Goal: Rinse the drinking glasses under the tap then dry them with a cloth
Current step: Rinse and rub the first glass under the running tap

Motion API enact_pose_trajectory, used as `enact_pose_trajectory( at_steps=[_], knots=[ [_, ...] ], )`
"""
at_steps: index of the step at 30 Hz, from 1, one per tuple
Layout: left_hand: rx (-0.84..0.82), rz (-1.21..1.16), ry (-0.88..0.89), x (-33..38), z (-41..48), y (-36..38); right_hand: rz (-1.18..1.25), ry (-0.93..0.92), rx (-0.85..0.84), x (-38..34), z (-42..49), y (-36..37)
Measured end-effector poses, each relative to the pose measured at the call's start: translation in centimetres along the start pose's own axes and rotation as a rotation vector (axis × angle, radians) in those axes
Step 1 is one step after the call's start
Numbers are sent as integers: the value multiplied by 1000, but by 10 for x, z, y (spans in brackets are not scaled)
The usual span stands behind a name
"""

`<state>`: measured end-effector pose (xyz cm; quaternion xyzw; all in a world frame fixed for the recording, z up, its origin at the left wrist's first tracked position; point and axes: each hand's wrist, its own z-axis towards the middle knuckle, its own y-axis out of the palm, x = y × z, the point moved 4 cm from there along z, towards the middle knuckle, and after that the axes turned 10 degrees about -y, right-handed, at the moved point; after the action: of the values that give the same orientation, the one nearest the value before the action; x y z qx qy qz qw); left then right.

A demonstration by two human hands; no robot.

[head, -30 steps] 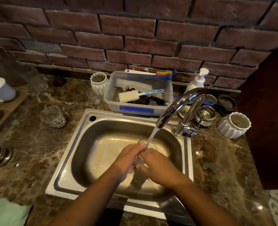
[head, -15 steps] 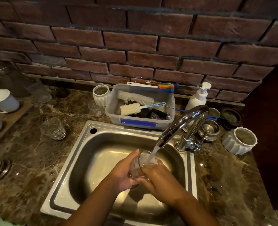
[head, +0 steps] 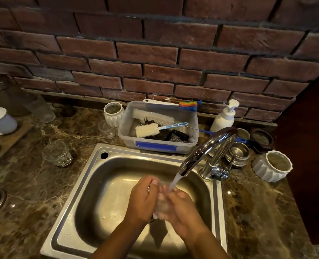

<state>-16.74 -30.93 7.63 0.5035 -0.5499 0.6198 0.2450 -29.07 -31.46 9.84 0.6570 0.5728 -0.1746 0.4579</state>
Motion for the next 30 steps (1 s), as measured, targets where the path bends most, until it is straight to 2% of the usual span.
enact_pose_trajectory(
  at_steps=[2,4,8,10,12,14,16,19,21,22,24,25,27,30],
  knots=[
    [-38,-119,-204,-1,0,5,-293,-147,0,-8,1,1],
    [-95,-309,-483,-2,0,11,-655,-309,-48,-17,-1,1],
    [-488,-970,-1022,-2,-2,15,-1359,-651,-384,-28,-9,10],
    [-643,-1080,-1099,3,-5,13,-1586,-712,-507,-31,-15,15],
    [-630,-1042,-1034,6,-1,11,-1596,-709,-471,-31,-14,16],
    [-427,-879,-898,4,4,9,-1384,-656,-329,-28,-17,18],
    [-194,-670,-708,3,8,6,-1015,-548,-145,-21,-15,18],
    [6,-291,-292,10,10,1,-435,-250,88,-14,-6,13],
    [48,-33,-50,14,8,-4,37,-9,87,-8,-4,15],
    [45,45,29,14,7,-5,160,43,65,-8,-4,14],
    [9,22,37,14,7,-6,140,23,35,-6,0,9],
    [-15,-38,-29,13,7,-5,7,-47,30,-7,1,7],
    [-90,-227,-306,12,6,-2,-415,-270,-2,-14,1,3],
    [-353,-740,-834,10,-2,5,-1086,-575,-275,-23,-7,10]
  ],
)
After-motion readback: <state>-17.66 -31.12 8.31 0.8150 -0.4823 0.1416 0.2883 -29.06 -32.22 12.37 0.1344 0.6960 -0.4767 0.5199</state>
